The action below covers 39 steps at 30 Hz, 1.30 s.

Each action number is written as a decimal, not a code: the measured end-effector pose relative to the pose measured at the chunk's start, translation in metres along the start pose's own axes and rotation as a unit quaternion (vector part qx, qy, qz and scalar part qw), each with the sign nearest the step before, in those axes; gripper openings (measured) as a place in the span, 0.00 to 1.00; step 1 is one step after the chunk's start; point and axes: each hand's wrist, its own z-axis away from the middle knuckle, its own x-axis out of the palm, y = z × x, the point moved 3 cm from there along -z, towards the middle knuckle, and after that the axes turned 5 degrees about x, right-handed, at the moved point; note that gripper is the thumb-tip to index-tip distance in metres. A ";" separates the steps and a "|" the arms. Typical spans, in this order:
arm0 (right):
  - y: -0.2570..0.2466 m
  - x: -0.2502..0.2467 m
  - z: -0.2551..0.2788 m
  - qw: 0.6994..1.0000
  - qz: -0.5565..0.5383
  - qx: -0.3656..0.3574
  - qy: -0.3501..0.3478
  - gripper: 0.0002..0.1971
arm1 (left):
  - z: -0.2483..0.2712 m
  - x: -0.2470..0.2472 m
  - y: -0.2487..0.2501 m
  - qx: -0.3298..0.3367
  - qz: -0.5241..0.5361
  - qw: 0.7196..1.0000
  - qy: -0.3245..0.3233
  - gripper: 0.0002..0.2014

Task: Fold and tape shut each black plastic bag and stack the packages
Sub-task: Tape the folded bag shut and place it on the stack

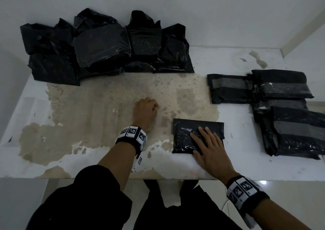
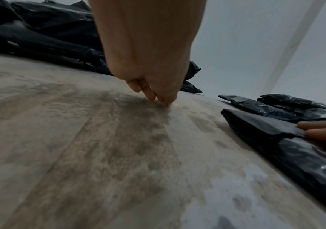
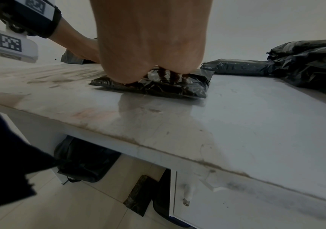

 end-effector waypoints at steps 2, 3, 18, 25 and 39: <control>0.000 0.000 -0.001 1.000 0.000 -0.002 0.000 0.29 | 0.001 -0.001 -0.001 0.000 0.001 1.000 0.014 0.06; 0.000 0.000 -0.001 1.000 0.001 -0.002 0.000 0.29 | 0.001 -0.001 -0.002 0.000 0.002 1.000 0.017 0.05; -0.001 -0.012 -0.009 0.998 -0.064 -0.010 0.007 0.27 | 0.020 -0.034 0.000 0.015 0.171 0.984 -0.042 0.03; -0.005 -0.033 -0.030 0.997 -0.075 -0.019 0.023 0.20 | 0.041 -0.075 0.009 0.059 0.194 0.970 -0.137 0.02; -0.059 -0.086 -0.067 0.900 -0.386 0.008 -0.202 0.28 | 0.050 -0.134 0.077 0.077 0.407 0.887 -0.204 0.02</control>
